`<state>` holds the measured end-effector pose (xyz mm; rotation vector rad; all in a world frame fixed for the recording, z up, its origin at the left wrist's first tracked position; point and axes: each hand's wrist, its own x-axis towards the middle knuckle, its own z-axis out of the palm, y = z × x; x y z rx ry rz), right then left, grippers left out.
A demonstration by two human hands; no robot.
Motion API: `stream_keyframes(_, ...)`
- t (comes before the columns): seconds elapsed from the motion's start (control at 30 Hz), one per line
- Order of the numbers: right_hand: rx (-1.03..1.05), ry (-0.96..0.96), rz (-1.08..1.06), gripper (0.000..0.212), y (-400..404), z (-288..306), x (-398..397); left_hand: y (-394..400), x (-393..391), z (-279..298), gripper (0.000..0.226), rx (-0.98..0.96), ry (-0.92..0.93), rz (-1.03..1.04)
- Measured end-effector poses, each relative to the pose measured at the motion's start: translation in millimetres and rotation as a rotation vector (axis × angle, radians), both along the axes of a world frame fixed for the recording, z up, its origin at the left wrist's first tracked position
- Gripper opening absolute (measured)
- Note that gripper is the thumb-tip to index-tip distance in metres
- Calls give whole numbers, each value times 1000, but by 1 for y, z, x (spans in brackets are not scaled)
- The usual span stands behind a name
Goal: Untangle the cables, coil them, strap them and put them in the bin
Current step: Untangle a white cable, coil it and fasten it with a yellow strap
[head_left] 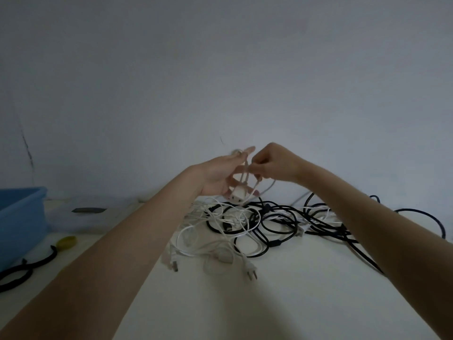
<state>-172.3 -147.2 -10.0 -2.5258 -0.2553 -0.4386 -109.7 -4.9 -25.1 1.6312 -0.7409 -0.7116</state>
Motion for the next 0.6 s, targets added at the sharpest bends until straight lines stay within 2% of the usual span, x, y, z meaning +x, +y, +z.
stream_keyframes(0.1,217,-4,24,36,-5,8,-6,3,-4,-3,41,-23,65,-81)
stream_keyframes(0.2,246,82,64,34,0,4,-9,4,-1,3,39,-149,65,100)
stream_keyframes(0.3,251,239,144,17,-4,3,-12,13,12,4,39,-185,23,283)
stream_keyframes(0.43,203,359,255,14,-8,6,-16,24,31,-1,32,-497,285,457)
stream_keyframes(0.5,263,310,289,16,-5,6,-17,26,34,-2,29,-524,331,469)
stream_keyframes(0.6,347,116,207,13,-5,11,-15,25,19,-2,34,-355,256,300)
